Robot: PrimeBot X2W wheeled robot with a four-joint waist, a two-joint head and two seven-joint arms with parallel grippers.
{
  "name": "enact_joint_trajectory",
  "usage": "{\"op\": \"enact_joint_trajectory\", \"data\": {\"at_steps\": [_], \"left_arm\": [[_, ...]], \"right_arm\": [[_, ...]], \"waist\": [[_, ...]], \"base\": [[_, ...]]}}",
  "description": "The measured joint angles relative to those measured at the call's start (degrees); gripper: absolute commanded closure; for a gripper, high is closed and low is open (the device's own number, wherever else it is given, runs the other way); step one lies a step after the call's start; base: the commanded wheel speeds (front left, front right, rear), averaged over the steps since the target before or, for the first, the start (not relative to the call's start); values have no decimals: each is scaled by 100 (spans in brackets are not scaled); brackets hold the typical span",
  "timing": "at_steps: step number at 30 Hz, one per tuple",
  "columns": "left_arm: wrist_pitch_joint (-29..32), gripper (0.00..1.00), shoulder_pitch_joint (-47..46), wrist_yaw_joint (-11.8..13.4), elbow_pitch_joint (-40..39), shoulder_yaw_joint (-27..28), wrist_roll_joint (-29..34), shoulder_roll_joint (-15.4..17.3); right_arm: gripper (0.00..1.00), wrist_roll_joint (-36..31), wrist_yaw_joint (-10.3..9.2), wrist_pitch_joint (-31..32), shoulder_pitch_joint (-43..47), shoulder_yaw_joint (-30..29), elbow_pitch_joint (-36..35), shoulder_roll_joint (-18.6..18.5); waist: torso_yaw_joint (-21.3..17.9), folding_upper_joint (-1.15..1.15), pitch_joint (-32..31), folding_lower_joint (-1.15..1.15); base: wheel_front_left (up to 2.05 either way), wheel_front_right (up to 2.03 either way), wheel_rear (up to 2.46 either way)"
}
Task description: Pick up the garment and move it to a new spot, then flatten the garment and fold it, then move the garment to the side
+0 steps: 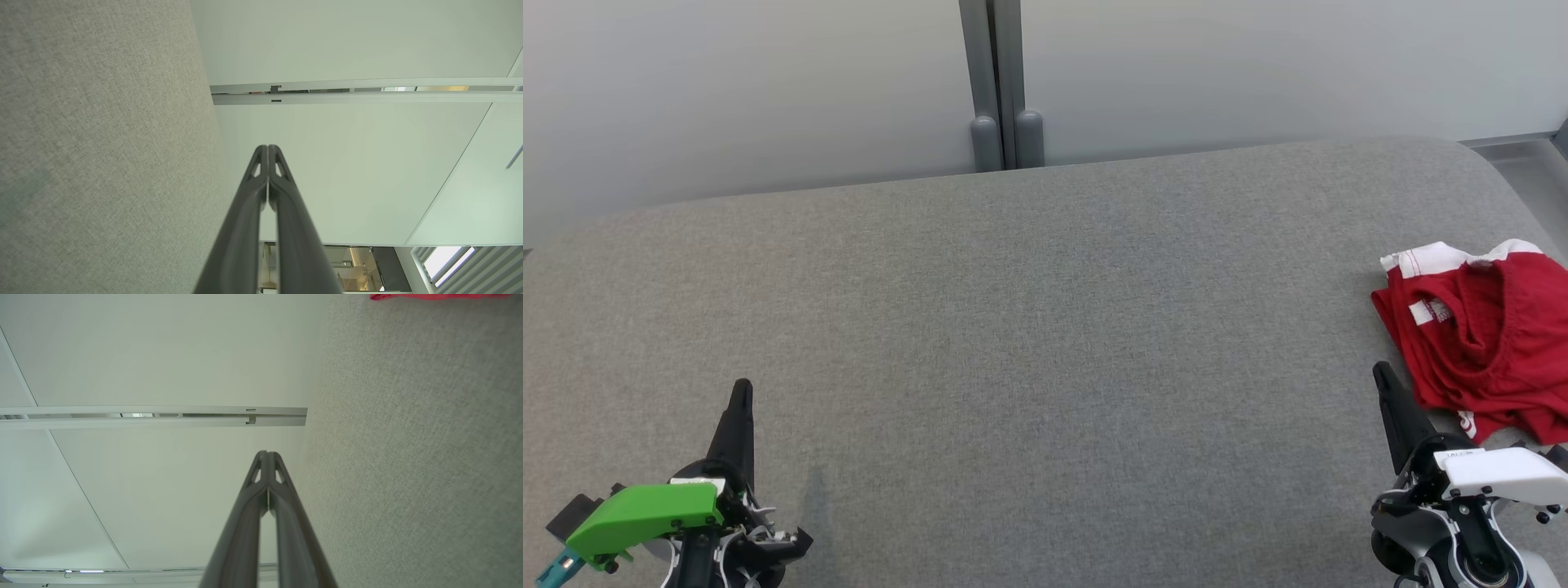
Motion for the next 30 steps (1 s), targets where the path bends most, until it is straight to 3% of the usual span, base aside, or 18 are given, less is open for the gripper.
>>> {"op": "enact_joint_trajectory", "data": {"at_steps": [30], "left_arm": [[0,100,0,0,0,0,-1,0]], "right_arm": [[100,0,0,0,0,0,0,0]], "waist": [[0,0,0,0]], "base": [[0,0,0]]}}
